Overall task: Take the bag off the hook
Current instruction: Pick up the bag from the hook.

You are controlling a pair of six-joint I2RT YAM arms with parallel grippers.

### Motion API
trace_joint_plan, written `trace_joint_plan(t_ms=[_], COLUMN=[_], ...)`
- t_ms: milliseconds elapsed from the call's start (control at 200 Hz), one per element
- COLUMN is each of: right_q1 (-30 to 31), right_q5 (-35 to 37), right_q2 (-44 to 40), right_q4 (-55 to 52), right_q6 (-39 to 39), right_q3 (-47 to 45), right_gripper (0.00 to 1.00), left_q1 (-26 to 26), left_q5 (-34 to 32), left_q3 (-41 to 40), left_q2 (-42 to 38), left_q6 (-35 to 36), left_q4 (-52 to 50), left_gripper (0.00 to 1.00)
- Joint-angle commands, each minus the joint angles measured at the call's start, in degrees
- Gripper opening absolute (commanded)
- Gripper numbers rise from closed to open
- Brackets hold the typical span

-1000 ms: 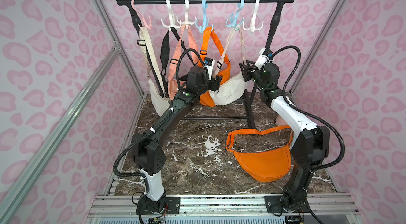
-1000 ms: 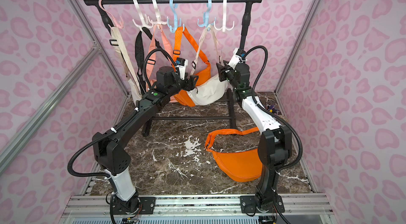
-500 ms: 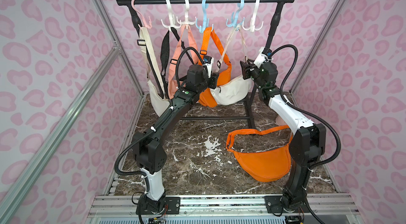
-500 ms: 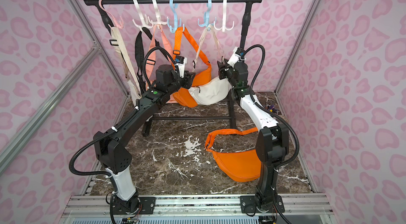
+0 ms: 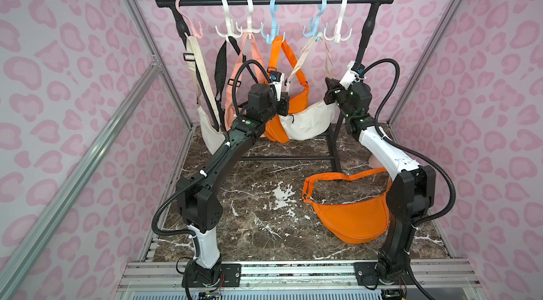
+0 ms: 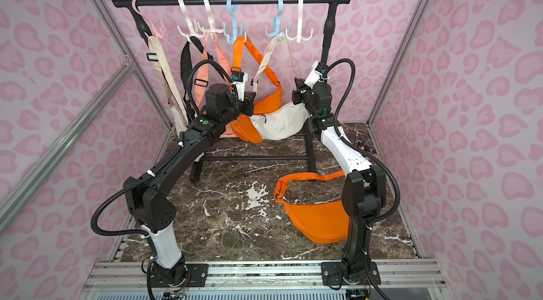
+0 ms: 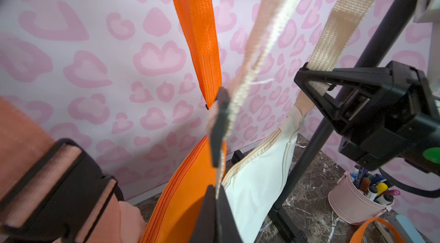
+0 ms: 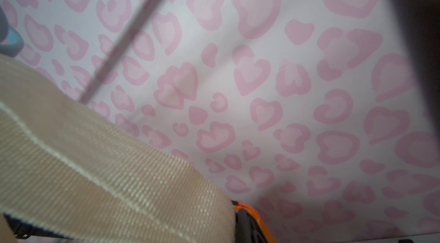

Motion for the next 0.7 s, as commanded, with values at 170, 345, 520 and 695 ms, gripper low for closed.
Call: trace_joint_plan(t_ms=[170, 345, 520, 695], right_q1=[0.1, 0.2, 0.7, 0.8], right_q5=[0.8, 0.5, 0.5, 0.6], right_q2=[-1.8, -2.6, -3.7, -4.9], right_q4=[0.2, -0.1, -0.7, -1.6], right_q6=[-0.9, -0.9, -1.6, -1.5], right_q3=[0.1, 0.1, 0.1, 0.1], right_gripper=[0.00, 0.00, 0.00, 0.00], left_q1=[0.0, 0.1, 0.1, 0.1], left_q5=[0.7, 0.8, 1.4, 2.2], left_q3=[1.8, 1.8, 2.1, 2.6], left_q2=[-0.3, -1.2, -1.9, -2.7], left_q6=[-1.3, -1.9, -2.6, -3.3], left_q4=[1.8, 1.8, 2.1, 2.1], left_gripper=[0.03, 0.04, 0.04, 0.04])
